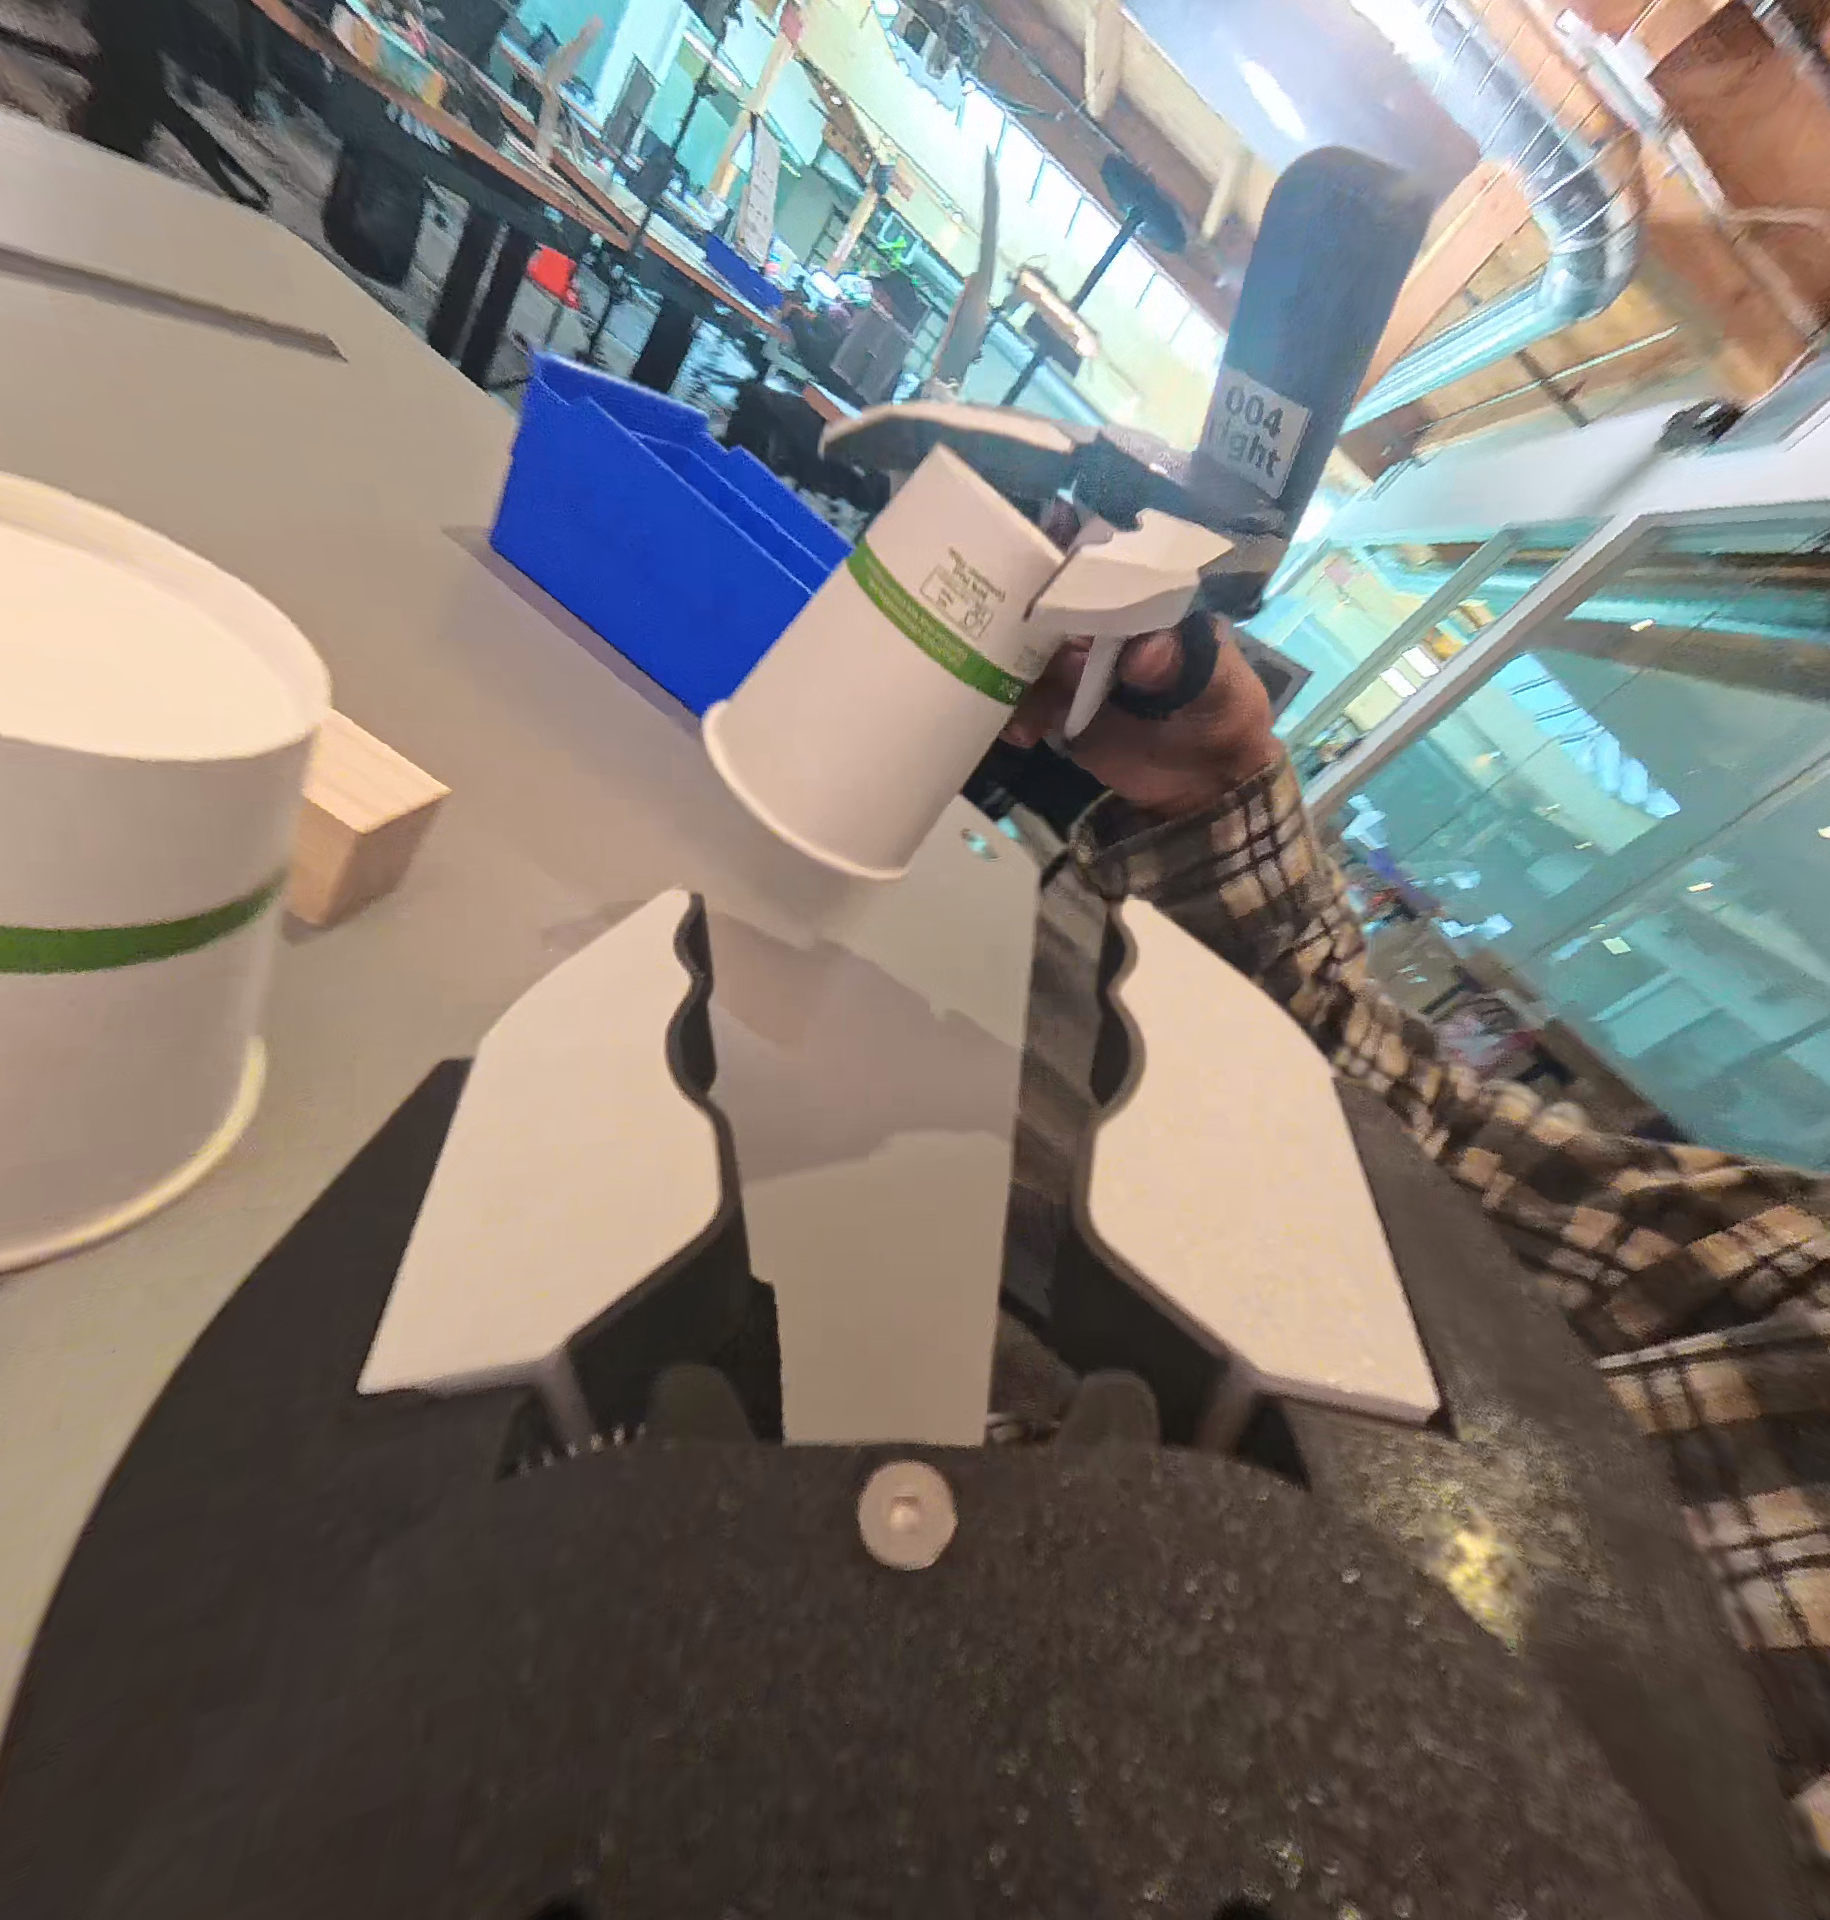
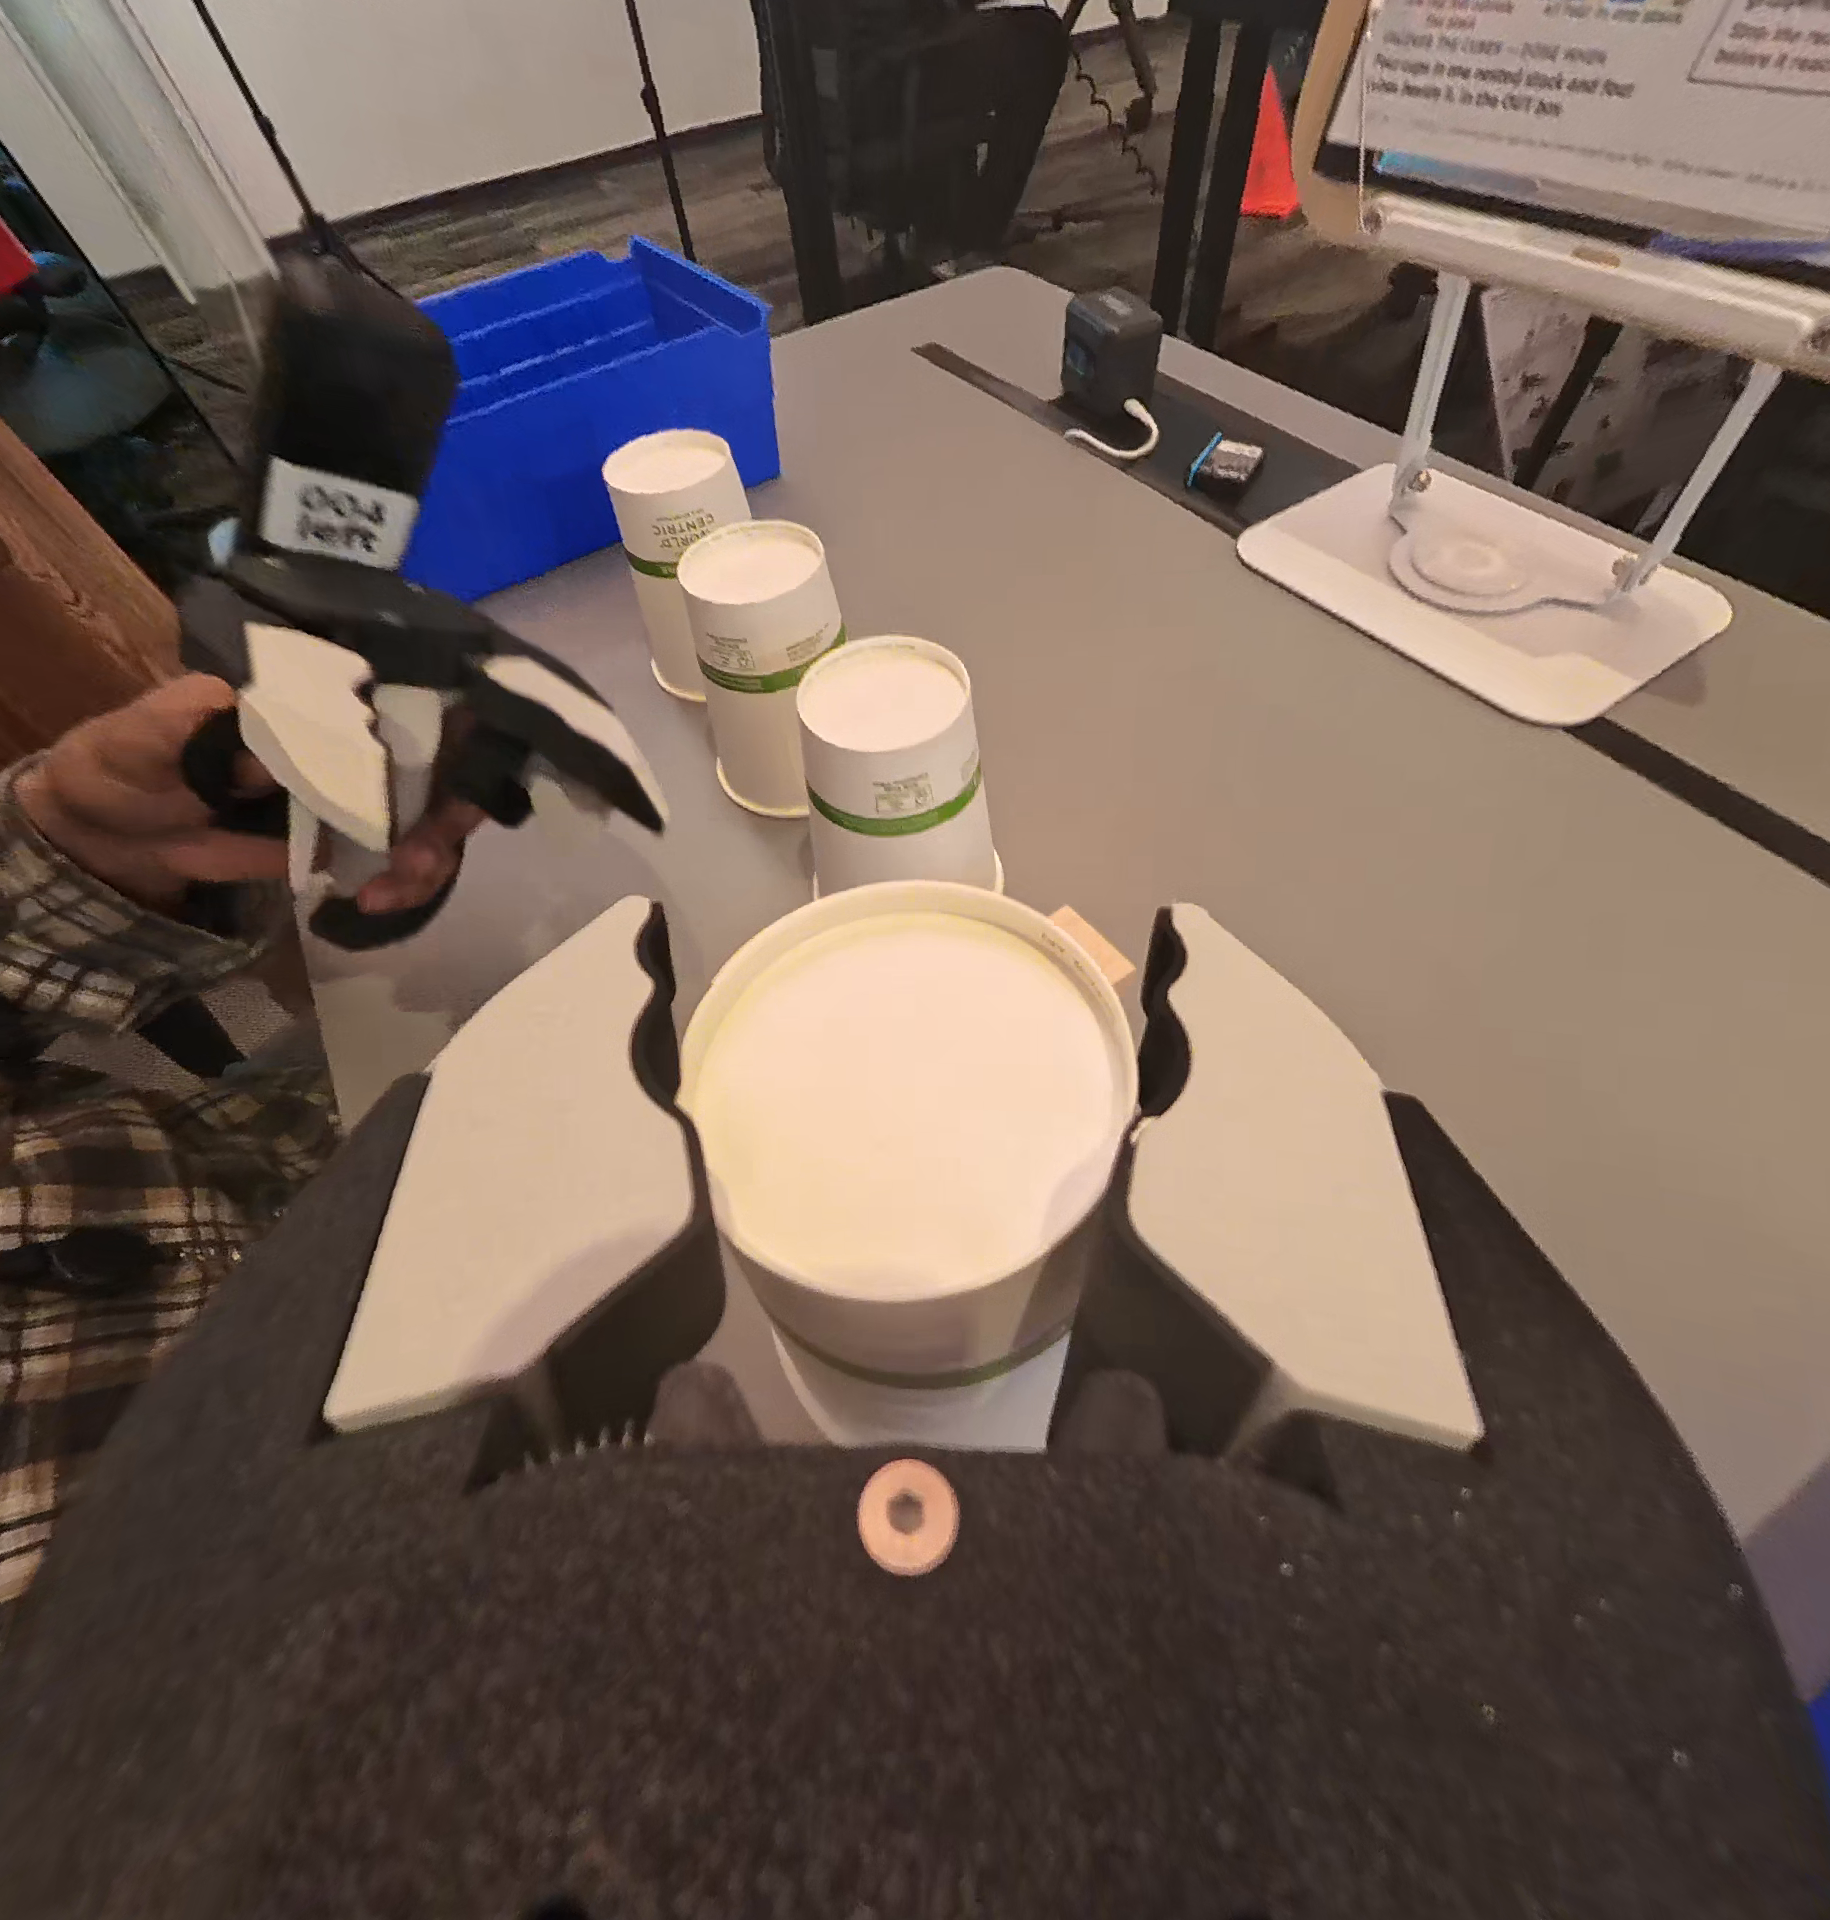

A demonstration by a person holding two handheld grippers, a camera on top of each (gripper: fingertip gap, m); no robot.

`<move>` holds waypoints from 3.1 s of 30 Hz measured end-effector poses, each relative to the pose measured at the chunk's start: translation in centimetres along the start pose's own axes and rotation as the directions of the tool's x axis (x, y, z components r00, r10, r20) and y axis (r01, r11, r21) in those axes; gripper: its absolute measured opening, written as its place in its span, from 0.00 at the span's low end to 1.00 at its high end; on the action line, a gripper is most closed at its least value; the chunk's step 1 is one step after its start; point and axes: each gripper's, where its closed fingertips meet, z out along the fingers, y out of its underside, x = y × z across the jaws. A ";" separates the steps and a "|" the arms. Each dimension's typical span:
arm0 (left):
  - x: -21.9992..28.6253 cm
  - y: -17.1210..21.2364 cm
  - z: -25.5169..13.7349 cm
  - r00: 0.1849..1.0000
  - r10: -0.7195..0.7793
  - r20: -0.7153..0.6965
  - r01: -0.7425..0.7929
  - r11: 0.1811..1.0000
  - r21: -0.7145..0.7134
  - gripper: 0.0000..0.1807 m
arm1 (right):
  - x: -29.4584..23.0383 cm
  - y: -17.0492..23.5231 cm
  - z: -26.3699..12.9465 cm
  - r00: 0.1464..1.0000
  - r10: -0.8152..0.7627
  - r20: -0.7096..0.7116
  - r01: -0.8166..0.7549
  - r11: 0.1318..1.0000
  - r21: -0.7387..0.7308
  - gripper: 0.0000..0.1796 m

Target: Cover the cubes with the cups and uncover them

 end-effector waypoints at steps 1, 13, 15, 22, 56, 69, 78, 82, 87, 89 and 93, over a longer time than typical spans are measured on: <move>0.2 0.2 0.6 0.999 -0.038 -0.028 0.038 0.999 0.001 0.39 | -0.2 -0.5 -0.1 1.000 -0.007 0.006 0.007 1.000 0.005 0.48; 1.0 -0.5 3.3 0.945 -0.254 -0.204 0.272 0.960 0.061 0.40 | -2.6 -4.9 -0.5 0.994 -0.093 0.062 0.089 0.994 0.058 0.48; 0.9 -0.7 3.1 0.934 -0.278 -0.223 0.300 0.951 0.073 0.40 | -2.7 -5.0 -0.4 0.993 -0.098 0.067 0.094 0.994 0.061 0.48; 1.6 -1.7 3.1 0.877 -0.358 -0.321 0.407 0.908 0.099 0.39 | -3.6 -6.0 0.0 0.989 -0.103 0.103 0.093 0.991 0.098 0.48; 4.0 -4.3 1.3 0.933 -0.107 -0.344 0.070 0.990 -0.118 0.00 | -5.6 -0.2 -0.1 0.962 -0.147 0.230 0.169 0.982 -0.078 0.64; 7.4 0.0 2.6 0.833 0.393 -0.389 -0.552 0.640 -0.535 0.00 | -9.6 2.4 1.5 0.874 -0.026 0.485 0.236 0.895 -0.379 0.53; 7.8 -3.8 2.8 0.862 0.425 -0.275 -0.501 0.795 -0.342 0.11 | -7.8 3.1 0.9 0.927 0.023 0.374 0.038 0.987 -0.156 0.47; 7.4 -7.2 0.7 0.905 0.377 -0.198 -0.411 0.896 -0.170 0.17 | -2.8 3.4 0.0 0.996 0.060 0.062 -0.068 0.990 0.127 0.48; 7.6 -8.7 -2.7 0.944 0.228 -0.237 -0.238 0.971 -0.015 0.17 | 2.8 6.9 -1.3 0.944 0.142 -0.297 -0.087 0.978 0.190 0.48; 7.3 -8.5 -3.6 0.955 0.183 -0.235 -0.188 0.982 0.004 0.17 | 4.1 8.3 -1.5 0.911 0.145 -0.386 -0.097 0.985 0.142 0.48; 7.4 -7.9 -5.0 0.955 0.186 -0.232 -0.186 0.982 0.022 0.17 | 5.4 9.9 -1.1 0.862 0.134 -0.490 -0.121 0.991 0.057 0.48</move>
